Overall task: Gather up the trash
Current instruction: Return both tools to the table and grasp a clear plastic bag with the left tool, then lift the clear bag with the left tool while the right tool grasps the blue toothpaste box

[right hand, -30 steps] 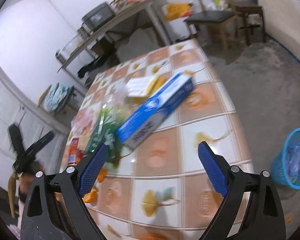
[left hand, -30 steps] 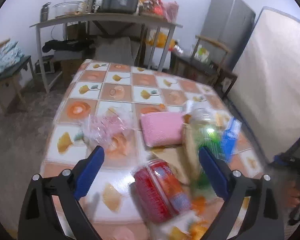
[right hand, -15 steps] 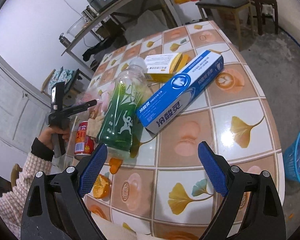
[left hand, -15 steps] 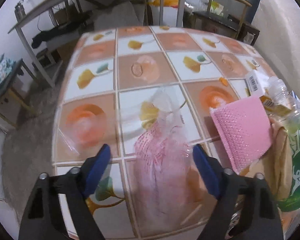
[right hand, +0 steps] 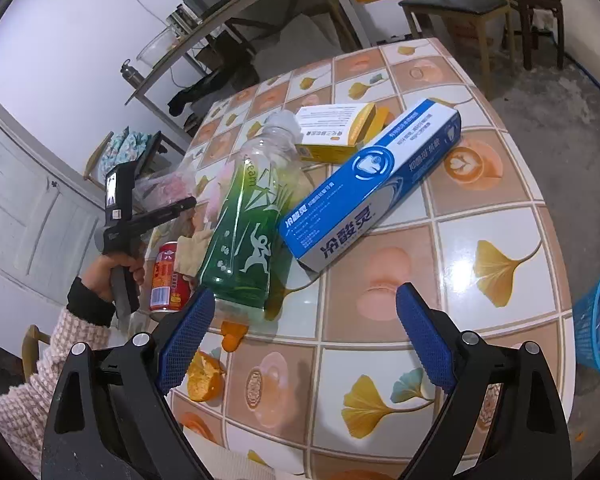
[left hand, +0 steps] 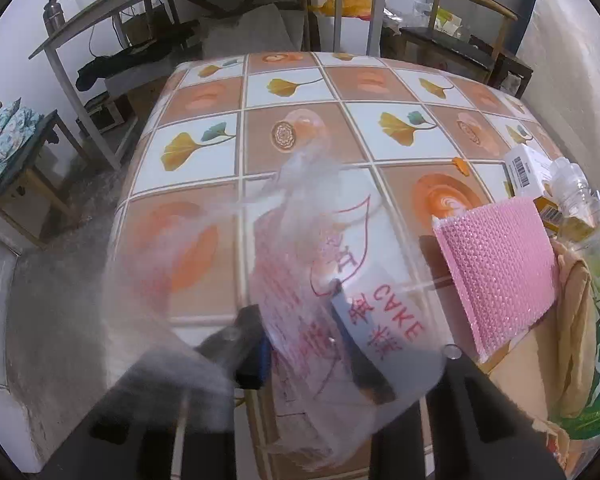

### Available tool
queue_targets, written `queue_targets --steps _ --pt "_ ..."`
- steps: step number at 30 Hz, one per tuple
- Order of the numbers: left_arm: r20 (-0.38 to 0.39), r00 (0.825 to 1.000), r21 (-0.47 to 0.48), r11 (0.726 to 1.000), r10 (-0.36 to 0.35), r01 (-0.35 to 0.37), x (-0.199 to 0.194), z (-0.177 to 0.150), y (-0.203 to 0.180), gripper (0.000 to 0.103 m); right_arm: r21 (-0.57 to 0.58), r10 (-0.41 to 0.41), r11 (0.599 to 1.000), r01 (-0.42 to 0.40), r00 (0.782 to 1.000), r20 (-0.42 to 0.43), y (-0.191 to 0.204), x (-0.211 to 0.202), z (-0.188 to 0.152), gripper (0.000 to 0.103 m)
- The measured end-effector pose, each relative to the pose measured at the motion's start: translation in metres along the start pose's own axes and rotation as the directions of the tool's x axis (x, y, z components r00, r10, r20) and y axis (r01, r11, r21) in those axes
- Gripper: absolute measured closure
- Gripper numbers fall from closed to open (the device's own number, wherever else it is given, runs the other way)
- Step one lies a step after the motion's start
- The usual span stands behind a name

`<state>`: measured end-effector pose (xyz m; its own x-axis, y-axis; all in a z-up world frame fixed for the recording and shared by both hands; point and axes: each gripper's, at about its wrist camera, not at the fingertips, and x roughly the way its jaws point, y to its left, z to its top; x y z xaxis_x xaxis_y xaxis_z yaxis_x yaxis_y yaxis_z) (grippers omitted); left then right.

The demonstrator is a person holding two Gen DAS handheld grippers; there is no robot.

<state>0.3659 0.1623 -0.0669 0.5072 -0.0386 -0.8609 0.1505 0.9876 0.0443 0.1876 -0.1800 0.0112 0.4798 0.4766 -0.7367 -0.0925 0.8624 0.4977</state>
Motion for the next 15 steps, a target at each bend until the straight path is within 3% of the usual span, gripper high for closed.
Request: queue_targets --steps 9,15 --pt "0.045 0.999 -0.082 0.997 -0.007 0.01 -0.016 -0.012 0.007 0.085 0.007 0.001 1.0 -0.001 1.0 0.009 0.0 0.003 0.006 0.015" --pt "0.121 0.992 -0.187 0.981 -0.026 0.048 -0.05 -0.025 0.017 0.085 0.101 -0.03 0.995 0.026 0.999 0.039 -0.018 0.014 0.03 0.016"
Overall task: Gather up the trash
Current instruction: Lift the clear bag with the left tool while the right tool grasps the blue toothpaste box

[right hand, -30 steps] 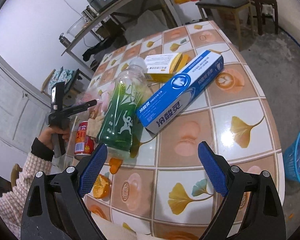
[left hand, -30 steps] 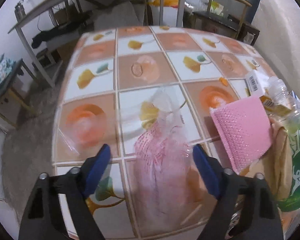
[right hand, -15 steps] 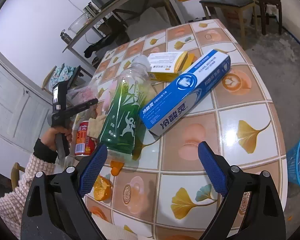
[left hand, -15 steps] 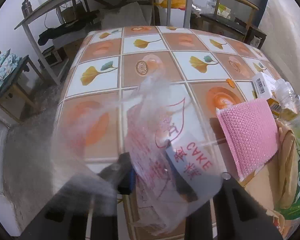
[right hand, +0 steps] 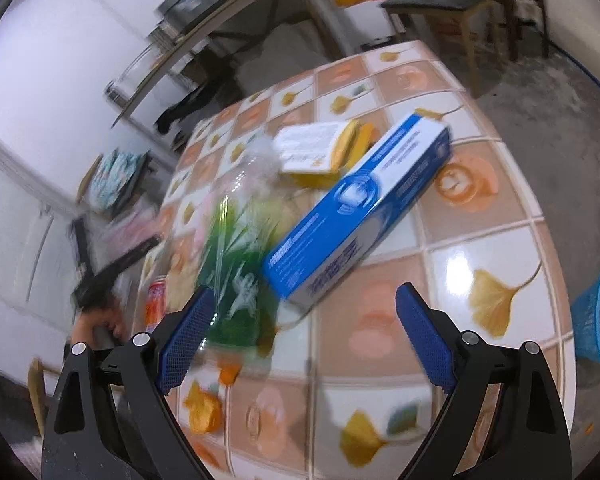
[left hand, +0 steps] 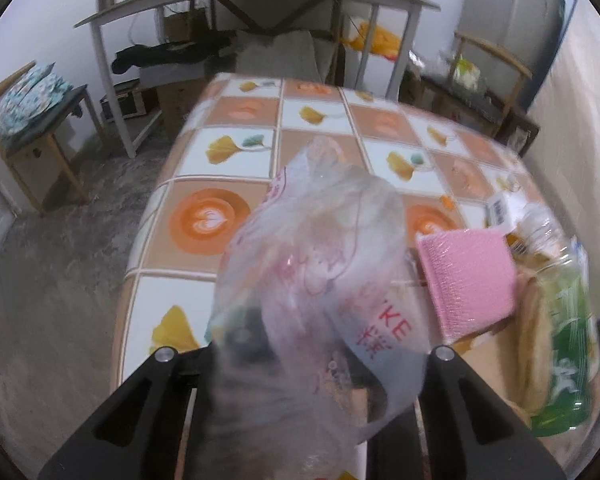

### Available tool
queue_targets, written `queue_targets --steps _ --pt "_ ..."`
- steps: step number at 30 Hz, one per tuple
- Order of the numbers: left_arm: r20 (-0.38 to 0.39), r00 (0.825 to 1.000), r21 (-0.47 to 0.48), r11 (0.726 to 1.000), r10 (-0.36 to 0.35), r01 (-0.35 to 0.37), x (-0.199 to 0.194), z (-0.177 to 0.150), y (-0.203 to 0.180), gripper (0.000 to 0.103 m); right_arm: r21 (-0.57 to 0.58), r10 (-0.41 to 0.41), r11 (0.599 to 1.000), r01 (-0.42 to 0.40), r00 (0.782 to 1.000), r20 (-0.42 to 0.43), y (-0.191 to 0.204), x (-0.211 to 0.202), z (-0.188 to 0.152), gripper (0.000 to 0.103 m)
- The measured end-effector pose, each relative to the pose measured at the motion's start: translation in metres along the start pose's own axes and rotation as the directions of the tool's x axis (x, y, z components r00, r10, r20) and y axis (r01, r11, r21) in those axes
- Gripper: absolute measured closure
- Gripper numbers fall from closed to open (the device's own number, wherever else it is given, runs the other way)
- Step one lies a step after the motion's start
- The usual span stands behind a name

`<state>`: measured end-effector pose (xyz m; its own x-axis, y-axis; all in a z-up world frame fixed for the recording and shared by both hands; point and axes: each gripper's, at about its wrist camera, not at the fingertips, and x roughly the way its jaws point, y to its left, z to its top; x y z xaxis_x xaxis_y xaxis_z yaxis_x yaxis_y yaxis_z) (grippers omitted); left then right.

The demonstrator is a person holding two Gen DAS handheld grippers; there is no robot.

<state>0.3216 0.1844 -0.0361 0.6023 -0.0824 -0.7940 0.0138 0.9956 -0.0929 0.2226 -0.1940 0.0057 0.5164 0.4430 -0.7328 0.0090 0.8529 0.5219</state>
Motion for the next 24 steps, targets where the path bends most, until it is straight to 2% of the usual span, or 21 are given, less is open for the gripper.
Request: queue_targets --steps 2,6,12,18,24 --pt "0.035 0.999 -0.041 0.999 -0.017 0.018 -0.016 -0.004 0.002 0.085 0.068 -0.033 0.997 0.032 0.999 0.019 -0.01 0.01 0.015 0.016" --pt "0.09 0.995 -0.098 0.994 -0.044 0.053 -0.044 -0.015 0.004 0.085 0.155 -0.114 0.981 0.112 0.993 0.004 -0.022 0.042 0.037 0.016" --pt "0.16 0.984 -0.132 0.987 -0.075 0.096 -0.088 -0.034 0.003 0.085 0.195 -0.246 0.948 0.251 0.968 -0.049 -0.024 0.083 0.049 0.015" --pt "0.175 0.976 -0.092 0.985 -0.13 0.148 -0.12 -0.055 -0.011 0.085 0.088 -0.336 0.937 0.338 0.941 -0.027 -0.009 0.095 0.051 0.015" --pt "0.163 0.969 -0.014 0.982 -0.185 0.189 -0.136 -0.071 -0.035 0.085 0.008 -0.322 0.946 0.323 0.946 -0.032 -0.016 0.082 0.044 0.025"
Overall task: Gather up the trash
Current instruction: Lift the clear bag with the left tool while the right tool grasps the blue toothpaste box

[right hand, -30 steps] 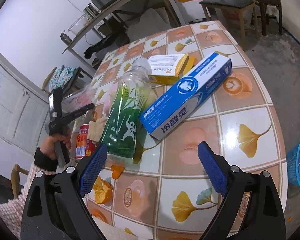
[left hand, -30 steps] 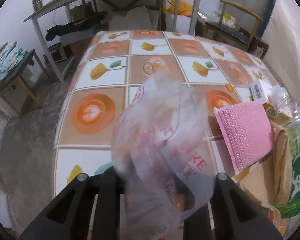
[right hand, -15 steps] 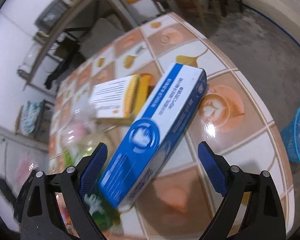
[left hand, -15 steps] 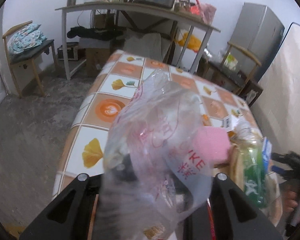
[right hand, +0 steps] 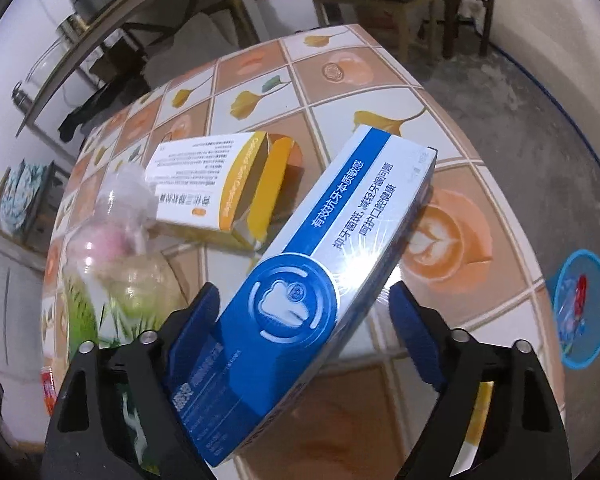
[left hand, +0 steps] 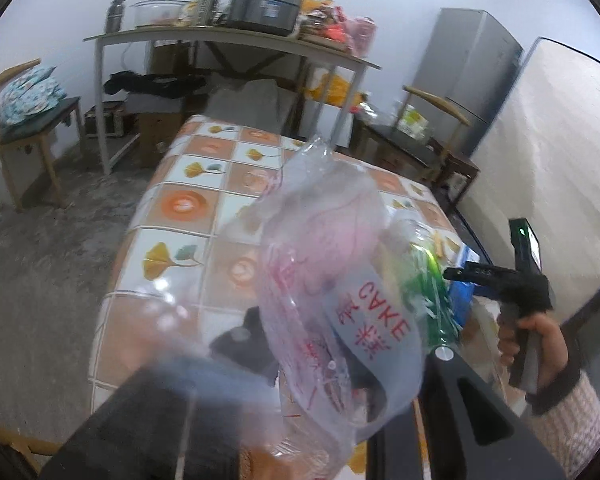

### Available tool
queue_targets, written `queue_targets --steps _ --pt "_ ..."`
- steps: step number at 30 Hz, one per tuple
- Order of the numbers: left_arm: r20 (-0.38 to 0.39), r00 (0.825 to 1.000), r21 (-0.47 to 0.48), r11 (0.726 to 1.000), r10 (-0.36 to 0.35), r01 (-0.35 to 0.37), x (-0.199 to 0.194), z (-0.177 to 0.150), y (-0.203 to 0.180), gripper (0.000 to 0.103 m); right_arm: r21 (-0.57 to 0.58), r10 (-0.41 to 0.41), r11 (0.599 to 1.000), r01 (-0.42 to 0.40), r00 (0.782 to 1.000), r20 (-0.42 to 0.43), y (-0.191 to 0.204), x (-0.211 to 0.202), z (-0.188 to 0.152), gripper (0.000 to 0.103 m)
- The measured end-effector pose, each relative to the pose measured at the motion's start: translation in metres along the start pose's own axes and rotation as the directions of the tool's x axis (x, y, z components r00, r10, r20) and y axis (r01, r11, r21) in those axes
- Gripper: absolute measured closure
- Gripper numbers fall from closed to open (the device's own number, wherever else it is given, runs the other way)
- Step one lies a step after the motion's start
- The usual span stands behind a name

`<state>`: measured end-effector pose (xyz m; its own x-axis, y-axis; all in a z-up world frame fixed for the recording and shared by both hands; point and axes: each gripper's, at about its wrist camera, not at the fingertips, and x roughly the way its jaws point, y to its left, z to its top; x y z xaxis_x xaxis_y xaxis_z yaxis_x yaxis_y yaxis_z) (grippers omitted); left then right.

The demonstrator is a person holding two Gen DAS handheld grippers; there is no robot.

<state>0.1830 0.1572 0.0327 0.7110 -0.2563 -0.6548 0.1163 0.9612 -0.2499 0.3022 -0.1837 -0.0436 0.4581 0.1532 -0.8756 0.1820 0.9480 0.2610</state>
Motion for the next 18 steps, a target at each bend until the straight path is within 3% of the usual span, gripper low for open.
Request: queue_targets --steps 14,18 --pt "-0.019 0.995 0.072 0.992 -0.102 0.103 -0.009 -0.012 -0.048 0.085 -0.091 0.009 0.996 -0.011 1.0 -0.025 -0.025 -0.018 -0.018 0.034" --pt "-0.022 0.993 0.08 0.99 -0.118 0.12 -0.013 -0.013 -0.061 0.085 -0.075 0.035 0.997 -0.036 0.999 -0.014 -0.03 -0.024 -0.022 0.044"
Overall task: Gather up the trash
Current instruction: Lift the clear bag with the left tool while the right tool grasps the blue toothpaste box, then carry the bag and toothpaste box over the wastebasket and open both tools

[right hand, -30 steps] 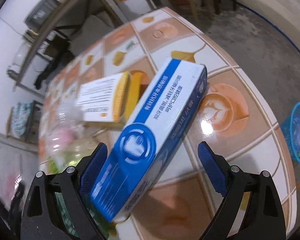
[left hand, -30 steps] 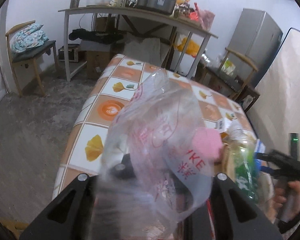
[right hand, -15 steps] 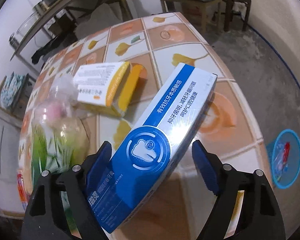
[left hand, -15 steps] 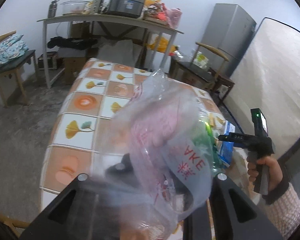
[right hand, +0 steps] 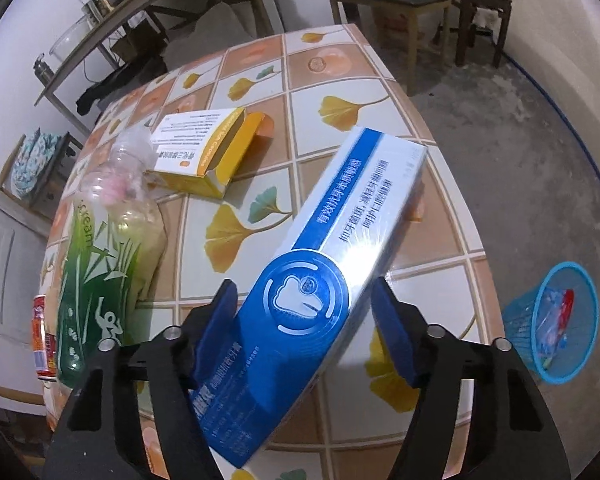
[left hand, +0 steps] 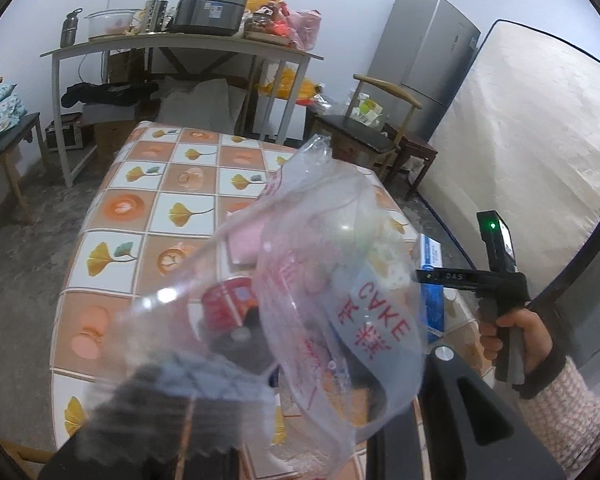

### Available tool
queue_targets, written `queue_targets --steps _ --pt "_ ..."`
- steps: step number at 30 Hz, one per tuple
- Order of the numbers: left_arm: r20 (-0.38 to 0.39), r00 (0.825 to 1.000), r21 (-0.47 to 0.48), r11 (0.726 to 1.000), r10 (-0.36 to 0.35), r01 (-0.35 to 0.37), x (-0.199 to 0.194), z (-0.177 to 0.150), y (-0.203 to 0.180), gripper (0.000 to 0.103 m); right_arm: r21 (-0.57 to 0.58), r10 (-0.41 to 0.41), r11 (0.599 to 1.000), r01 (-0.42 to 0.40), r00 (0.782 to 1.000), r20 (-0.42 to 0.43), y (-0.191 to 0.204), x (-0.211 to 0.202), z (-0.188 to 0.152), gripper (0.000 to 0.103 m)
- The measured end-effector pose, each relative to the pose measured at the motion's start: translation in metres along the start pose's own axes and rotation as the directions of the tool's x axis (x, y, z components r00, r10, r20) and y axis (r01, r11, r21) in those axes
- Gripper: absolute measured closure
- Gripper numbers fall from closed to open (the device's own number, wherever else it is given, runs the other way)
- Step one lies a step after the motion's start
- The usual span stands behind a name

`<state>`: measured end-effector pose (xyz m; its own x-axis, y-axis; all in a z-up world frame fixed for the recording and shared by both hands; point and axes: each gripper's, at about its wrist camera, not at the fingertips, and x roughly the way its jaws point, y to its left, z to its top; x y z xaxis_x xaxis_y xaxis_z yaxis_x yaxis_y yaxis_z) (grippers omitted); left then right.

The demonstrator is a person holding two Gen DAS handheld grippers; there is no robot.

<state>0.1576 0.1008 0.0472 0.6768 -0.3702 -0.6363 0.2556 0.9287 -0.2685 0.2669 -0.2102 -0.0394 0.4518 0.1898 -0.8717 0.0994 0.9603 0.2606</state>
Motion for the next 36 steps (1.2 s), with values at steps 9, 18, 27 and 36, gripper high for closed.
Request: queue_targets --steps 9,18,27,36 --pt "-0.018 0.999 0.049 0.998 -0.04 0.041 0.009 0.002 -0.033 0.085 0.076 0.097 0.992 -0.097 0.995 0.009 -0.027 -0.017 -0.012 0.054" --pt "-0.101 0.985 0.055 0.988 -0.141 0.147 0.033 0.003 -0.072 0.085 0.104 0.195 0.974 -0.202 0.978 0.07 -0.053 -0.055 -0.025 0.056" --pt "-0.212 0.941 0.103 0.951 -0.265 0.291 0.069 0.006 -0.142 0.085 0.174 0.241 0.945 -0.276 0.951 0.194 -0.109 -0.113 -0.051 0.056" --pt "-0.414 0.821 0.178 0.85 -0.393 0.496 0.136 0.003 -0.26 0.085 0.419 0.101 0.876 -0.239 0.94 0.324 -0.232 -0.168 -0.114 0.056"
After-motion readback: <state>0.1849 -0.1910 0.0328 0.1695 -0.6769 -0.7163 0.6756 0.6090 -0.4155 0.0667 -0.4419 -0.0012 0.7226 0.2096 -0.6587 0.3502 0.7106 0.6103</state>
